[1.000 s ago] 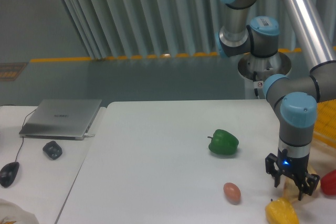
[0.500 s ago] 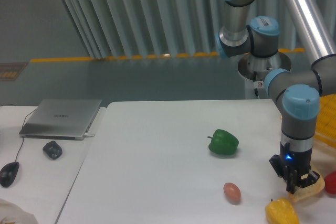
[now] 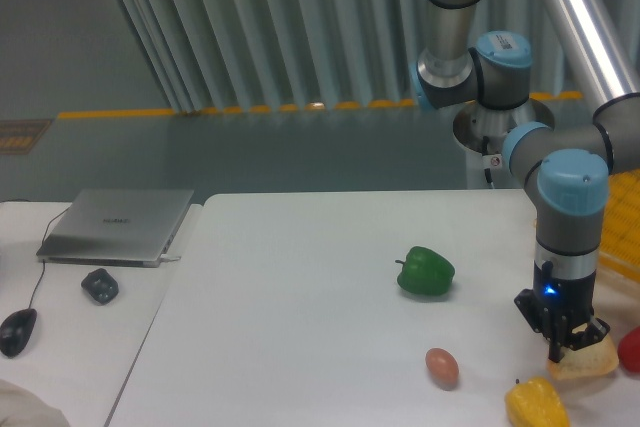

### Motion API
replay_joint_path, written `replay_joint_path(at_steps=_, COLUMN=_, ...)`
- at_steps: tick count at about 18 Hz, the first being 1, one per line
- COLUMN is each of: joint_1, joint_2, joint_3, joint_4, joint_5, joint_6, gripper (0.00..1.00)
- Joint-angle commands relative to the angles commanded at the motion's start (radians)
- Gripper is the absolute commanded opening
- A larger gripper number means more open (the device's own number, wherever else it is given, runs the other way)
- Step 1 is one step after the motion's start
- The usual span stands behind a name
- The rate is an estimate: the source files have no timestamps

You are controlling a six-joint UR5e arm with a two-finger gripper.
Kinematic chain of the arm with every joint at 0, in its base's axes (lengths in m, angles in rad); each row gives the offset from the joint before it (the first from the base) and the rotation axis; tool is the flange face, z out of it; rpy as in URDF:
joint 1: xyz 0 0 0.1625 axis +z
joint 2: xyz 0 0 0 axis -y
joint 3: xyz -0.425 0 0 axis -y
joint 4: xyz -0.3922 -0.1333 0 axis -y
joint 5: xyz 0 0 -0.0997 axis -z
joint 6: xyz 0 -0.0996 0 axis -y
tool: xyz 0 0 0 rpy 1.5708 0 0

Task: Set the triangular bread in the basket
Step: 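Lift the grasped bread up off the table, then carry the bread over the yellow basket and release it inside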

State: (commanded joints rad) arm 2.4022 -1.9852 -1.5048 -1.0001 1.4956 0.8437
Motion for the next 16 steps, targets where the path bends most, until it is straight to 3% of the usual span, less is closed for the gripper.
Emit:
replay_joint_path(at_steps=4, joint_1=0.002, joint_2=0.098, joint_3=-0.043, joint_4=-0.040, joint_5=-0.006, joint_6=0.000, gripper=0.00)
replay_joint_path(at_steps=10, joint_1=0.034, joint_2=0.226, joint_3=-0.041, joint_4=-0.262, joint_5=-0.002, joint_6=0.003, gripper=0.00)
replay_joint_path(at_steps=14, joint_1=0.064, joint_2=0.269, joint_3=-0.045, joint_4=-0.331, joint_5=0.008, joint_6=0.027, gripper=0.00)
replay_joint_path(at_steps=16, joint_1=0.112, joint_2=0.296, joint_3=-0.072, joint_4=-0.354, joint_5=0.028, joint_6=0.127, gripper=0.00)
